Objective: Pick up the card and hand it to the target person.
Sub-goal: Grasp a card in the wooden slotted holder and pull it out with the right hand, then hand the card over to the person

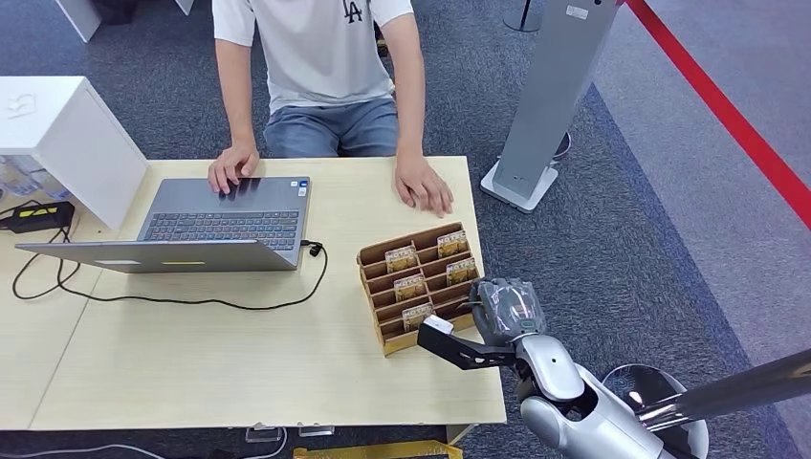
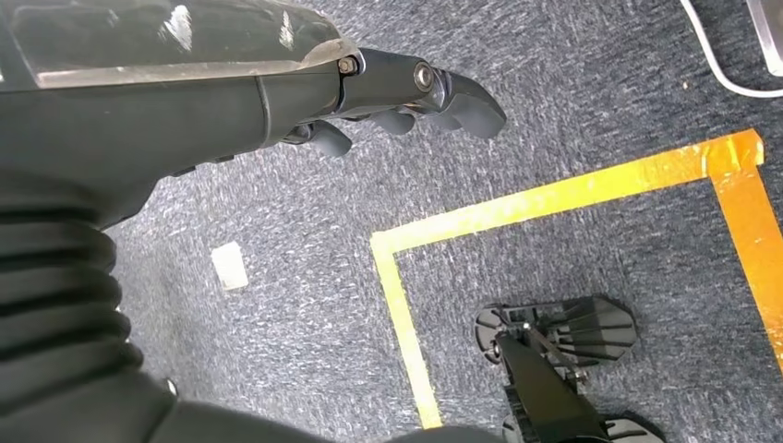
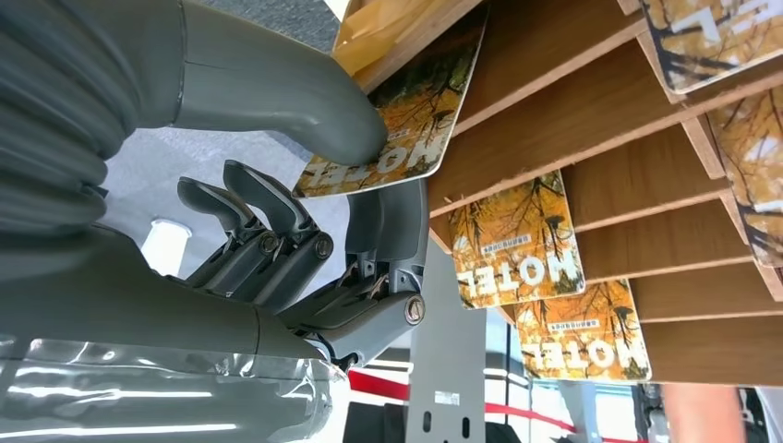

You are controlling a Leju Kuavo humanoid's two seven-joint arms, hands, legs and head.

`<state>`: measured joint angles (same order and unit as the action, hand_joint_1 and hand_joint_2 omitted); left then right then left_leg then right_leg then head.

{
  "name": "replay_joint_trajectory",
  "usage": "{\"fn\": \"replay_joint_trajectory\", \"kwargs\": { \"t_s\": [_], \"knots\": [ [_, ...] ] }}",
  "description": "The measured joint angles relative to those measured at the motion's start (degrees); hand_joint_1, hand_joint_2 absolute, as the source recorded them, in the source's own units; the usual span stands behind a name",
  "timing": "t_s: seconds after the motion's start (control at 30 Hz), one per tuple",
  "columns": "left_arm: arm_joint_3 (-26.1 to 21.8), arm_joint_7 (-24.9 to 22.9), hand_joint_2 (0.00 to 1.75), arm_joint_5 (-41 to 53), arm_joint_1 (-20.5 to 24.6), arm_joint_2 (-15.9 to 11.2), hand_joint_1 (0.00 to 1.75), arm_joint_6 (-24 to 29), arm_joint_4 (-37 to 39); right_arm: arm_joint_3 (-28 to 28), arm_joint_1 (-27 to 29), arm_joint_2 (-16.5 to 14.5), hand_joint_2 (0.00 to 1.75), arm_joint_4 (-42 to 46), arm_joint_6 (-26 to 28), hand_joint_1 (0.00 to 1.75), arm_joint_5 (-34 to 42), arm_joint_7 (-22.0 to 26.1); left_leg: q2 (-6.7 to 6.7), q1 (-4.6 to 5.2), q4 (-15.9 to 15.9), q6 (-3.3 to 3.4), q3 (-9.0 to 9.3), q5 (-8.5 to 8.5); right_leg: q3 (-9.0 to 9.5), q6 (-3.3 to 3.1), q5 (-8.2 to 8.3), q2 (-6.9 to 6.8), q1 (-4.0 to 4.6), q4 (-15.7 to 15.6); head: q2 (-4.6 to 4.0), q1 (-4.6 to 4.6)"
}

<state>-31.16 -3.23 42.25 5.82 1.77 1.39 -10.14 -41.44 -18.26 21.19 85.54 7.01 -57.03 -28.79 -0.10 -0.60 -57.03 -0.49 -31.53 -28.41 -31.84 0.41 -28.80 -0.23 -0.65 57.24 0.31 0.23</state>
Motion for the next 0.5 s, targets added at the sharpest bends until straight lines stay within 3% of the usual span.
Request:
{"fn": "replay_joint_trajectory", "kwargs": {
  "t_s": [0.3,0.5],
  "knots": [
    [-0.1,-0.2,1.75,-0.1,-0.6,-0.2,0.00,1.6,0.0,2.5,-3.0,3.0,1.75,10.7,0.2,1.75,-2.7,-3.1,0.01,0.00,0.0,0.00,0.02,0.00,0.00,0.00,0.00,0.01,0.00,0.0,0.00,0.06],
    [-0.1,0.1,1.75,-0.1,-0.9,-0.2,0.00,3.4,0.0,5.2,-4.4,4.5,1.75,20.4,3.6,1.75,-5.6,-2.4,0.00,0.00,0.0,0.00,0.01,0.00,-0.01,0.00,0.00,0.00,0.00,0.0,0.00,-0.01]
  ]
}}
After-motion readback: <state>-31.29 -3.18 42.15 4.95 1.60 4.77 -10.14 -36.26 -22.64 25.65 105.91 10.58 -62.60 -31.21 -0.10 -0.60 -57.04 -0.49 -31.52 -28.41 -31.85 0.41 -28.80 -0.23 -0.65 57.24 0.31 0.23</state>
